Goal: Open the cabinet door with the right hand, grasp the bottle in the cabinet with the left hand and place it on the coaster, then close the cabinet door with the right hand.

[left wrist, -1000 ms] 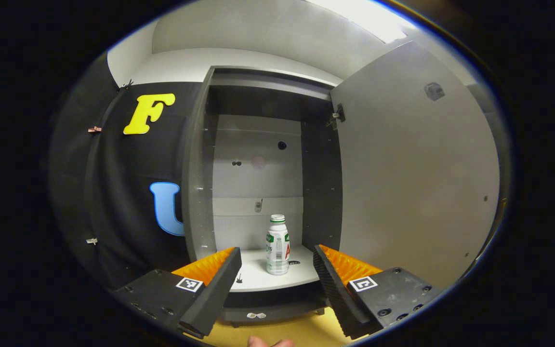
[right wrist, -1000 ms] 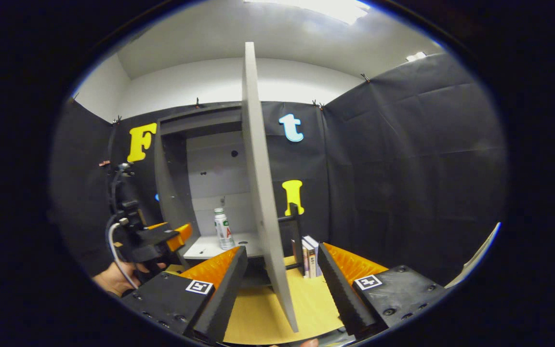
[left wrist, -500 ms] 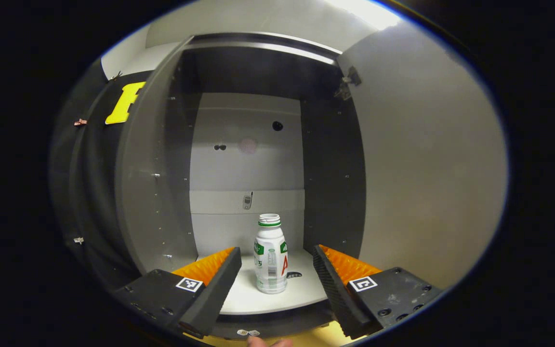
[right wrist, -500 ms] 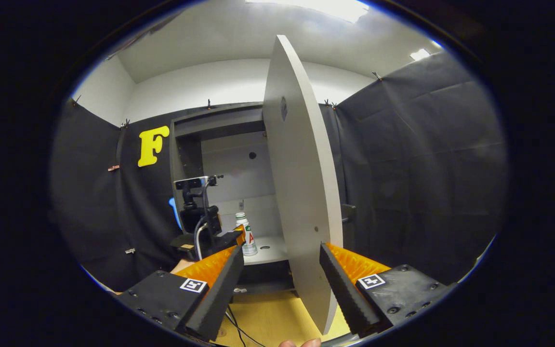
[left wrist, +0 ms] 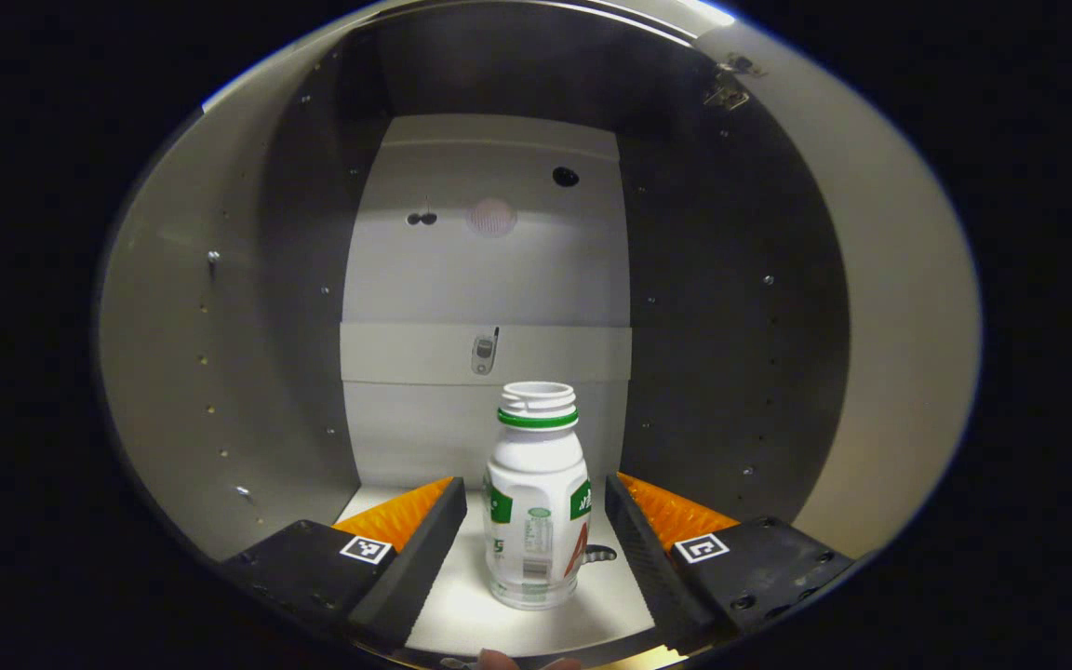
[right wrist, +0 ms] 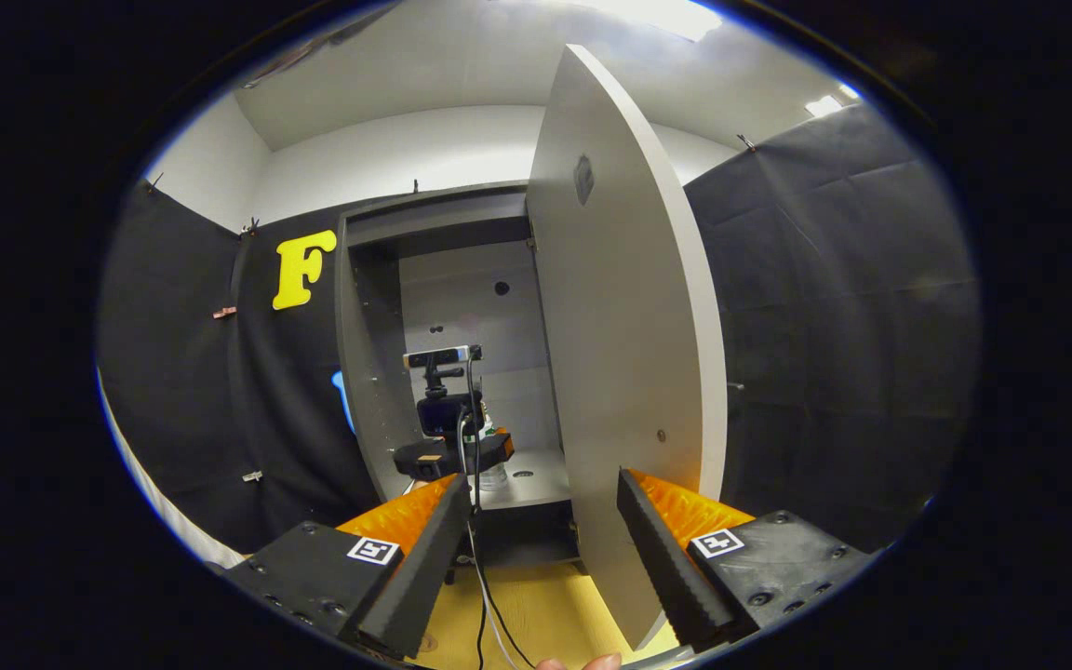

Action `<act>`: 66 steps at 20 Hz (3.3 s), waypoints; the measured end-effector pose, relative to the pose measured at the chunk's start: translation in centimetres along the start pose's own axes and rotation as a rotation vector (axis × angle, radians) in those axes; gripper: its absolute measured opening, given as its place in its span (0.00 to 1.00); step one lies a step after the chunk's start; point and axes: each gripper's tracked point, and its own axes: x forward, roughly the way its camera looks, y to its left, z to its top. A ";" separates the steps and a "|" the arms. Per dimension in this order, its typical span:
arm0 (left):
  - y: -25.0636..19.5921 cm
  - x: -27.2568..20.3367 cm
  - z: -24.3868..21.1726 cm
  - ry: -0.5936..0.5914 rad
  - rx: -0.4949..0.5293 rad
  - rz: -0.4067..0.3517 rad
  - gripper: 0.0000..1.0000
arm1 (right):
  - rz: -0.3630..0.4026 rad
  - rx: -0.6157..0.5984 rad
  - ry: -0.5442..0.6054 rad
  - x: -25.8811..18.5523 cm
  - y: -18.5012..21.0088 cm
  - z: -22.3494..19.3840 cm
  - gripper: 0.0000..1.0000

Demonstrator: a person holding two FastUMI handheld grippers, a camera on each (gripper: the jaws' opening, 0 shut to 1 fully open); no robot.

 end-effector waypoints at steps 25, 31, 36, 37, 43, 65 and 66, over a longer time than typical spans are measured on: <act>10.6 -24.5 -0.7 -0.096 -0.002 0.104 0.76 | 0.113 -0.058 -0.038 1.1 2.7 -0.6 0.98; 11.2 -30.2 -8.9 -0.049 0.004 0.119 0.77 | 0.127 -0.101 -0.040 0.7 3.4 -1.0 0.98; 12.6 -34.1 -15.8 -0.031 0.008 0.151 0.77 | 0.120 -0.094 -0.013 1.2 3.7 -1.8 0.98; 12.9 -34.8 -17.1 -0.023 0.017 0.151 0.76 | 0.115 -0.101 -0.008 1.3 3.6 -2.0 0.98; 13.2 -36.8 -23.1 -0.008 -0.020 0.119 0.77 | 0.082 -0.086 0.014 0.7 2.7 -2.3 0.98; 14.3 -37.8 -33.8 0.116 -0.033 0.141 0.96 | -0.066 -0.151 0.024 -0.2 -1.2 -2.1 0.98; 14.2 -37.9 -33.6 0.120 -0.024 0.139 0.96 | -0.065 -0.150 0.026 -0.1 -1.2 -2.2 0.97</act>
